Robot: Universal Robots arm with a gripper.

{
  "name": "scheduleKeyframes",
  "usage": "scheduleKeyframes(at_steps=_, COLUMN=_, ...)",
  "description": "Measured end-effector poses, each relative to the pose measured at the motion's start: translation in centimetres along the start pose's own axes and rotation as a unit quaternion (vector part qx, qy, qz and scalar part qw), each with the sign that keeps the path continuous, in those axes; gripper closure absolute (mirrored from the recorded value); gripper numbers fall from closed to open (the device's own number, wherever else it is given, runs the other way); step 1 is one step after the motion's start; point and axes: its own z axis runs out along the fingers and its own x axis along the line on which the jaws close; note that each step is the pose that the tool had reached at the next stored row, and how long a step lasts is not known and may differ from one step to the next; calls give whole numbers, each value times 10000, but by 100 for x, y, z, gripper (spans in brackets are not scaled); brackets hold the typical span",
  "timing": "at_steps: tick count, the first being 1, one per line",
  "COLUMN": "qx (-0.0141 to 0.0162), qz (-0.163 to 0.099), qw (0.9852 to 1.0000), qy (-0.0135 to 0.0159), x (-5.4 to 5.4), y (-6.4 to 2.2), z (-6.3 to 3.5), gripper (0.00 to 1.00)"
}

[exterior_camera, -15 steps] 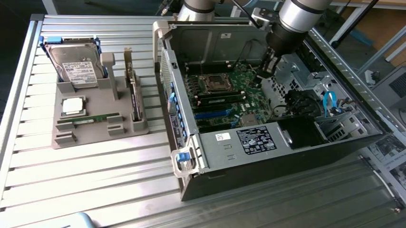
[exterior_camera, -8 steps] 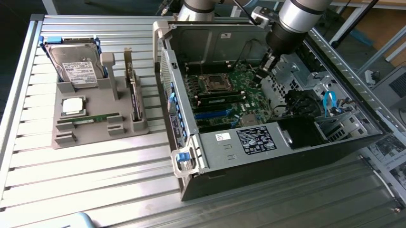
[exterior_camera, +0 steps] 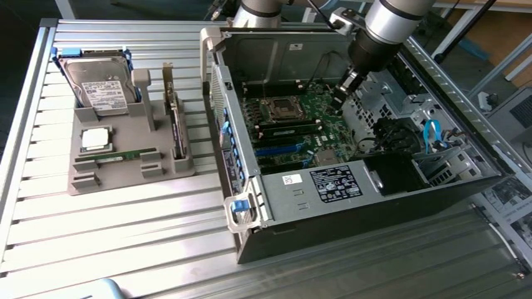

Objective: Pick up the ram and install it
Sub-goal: 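Press down the ram until it locks into place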

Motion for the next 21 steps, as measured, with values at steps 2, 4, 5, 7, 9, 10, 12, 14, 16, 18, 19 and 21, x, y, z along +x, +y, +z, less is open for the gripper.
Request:
scheduleKeyframes(at_steps=2, qx=-3, qz=181, qw=9998, qy=-8, x=0, y=0, z=3, gripper=89)
scheduleKeyframes(at_steps=4, qx=-5, qz=338, qw=9994, qy=-16, x=0, y=0, z=6, gripper=89)
scheduleKeyframes(at_steps=5, qx=-7, qz=428, qw=9991, qy=-20, x=0, y=0, z=7, gripper=89)
scheduleKeyframes(at_steps=7, qx=-10, qz=630, qw=9980, qy=-30, x=0, y=-1, z=10, gripper=89)
scheduleKeyframes(at_steps=9, qx=-13, qz=863, qw=9963, qy=-41, x=0, y=-1, z=14, gripper=89)
scheduleKeyframes(at_steps=10, qx=-15, qz=986, qw=9951, qy=-47, x=0, y=-1, z=16, gripper=89)
scheduleKeyframes(at_steps=12, qx=-17, qz=1143, qw=9934, qy=-54, x=0, y=-1, z=18, gripper=89)
scheduleKeyframes(at_steps=14, qx=-20, qz=1295, qw=9916, qy=-62, x=0, y=-1, z=21, gripper=89)
scheduleKeyframes(at_steps=16, qx=-22, qz=1462, qw=9892, qy=-70, x=0, y=-1, z=23, gripper=89)
scheduleKeyframes(at_steps=18, qx=-25, qz=1618, qw=9868, qy=-77, x=0, y=-1, z=26, gripper=89)
scheduleKeyframes(at_steps=19, qx=-26, qz=1699, qw=9854, qy=-81, x=0, y=-1, z=27, gripper=89)
scheduleKeyframes(at_steps=21, qx=-28, qz=1857, qw=9826, qy=-88, x=0, y=-2, z=29, gripper=89)
